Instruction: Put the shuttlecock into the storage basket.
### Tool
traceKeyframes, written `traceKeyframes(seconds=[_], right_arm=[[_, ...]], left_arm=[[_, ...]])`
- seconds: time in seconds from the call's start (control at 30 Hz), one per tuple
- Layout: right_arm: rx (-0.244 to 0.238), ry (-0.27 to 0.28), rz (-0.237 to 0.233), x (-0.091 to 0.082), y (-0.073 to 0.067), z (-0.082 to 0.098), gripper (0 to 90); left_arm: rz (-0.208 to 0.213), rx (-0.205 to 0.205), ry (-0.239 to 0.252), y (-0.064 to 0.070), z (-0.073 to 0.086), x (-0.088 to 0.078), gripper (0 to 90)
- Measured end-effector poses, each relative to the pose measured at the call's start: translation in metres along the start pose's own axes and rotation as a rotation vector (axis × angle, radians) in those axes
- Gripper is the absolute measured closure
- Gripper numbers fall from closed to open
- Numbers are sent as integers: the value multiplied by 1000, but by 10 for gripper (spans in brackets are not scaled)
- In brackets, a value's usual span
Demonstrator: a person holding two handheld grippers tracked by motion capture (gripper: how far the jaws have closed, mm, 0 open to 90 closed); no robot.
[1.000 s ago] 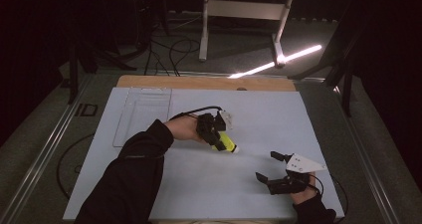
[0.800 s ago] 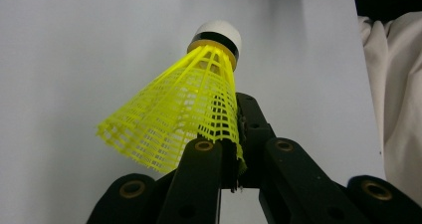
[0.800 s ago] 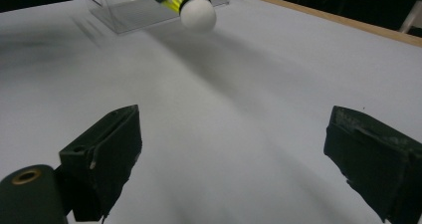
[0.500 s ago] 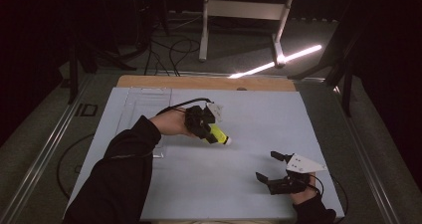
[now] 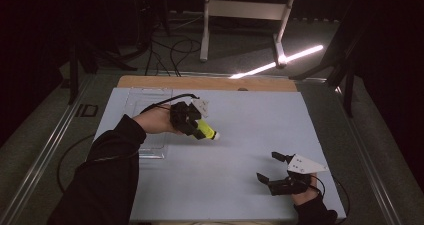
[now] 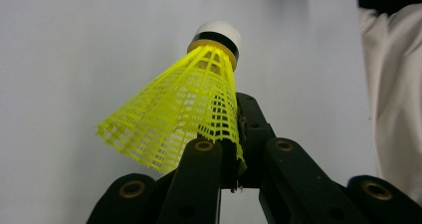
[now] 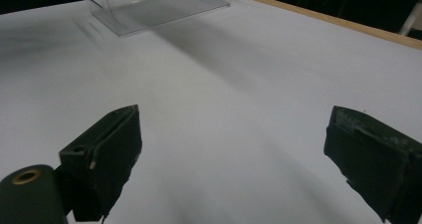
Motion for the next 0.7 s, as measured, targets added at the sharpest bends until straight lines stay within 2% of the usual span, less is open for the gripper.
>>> traceKeyframes(seconds=[0.13,0.2,0.23,0.37,0.43,0.5,0.7], right_arm=[[0,-1,1,0,0,0,81],[-3,-1,1,0,0,0,81],[-4,-2,2,0,0,0,82],[-5,-3,2,0,0,0,81],[-9,-8,3,0,-1,0,81],[-8,-8,2,1,-1,0,81],[-8,-7,2,1,-1,1,82]], left_arm=[[-24,9,8,1,2,-11,893],[-23,3,8,3,4,-16,893],[-39,3,11,2,6,-19,893],[-42,-10,17,3,12,-31,893],[-58,-14,23,3,15,-35,893],[-51,-19,29,4,17,-38,893],[-84,-39,33,3,28,-55,893]])
Point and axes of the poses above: each handheld gripper's, and its own axes: x roughly forward along the jaws, z roughly out of its underside, y roughly to its right, the point moved 5 cm from there along x, roughly forward along the jaws, and after that the axes turned 12 degrees about y, right-handed, at the moved point
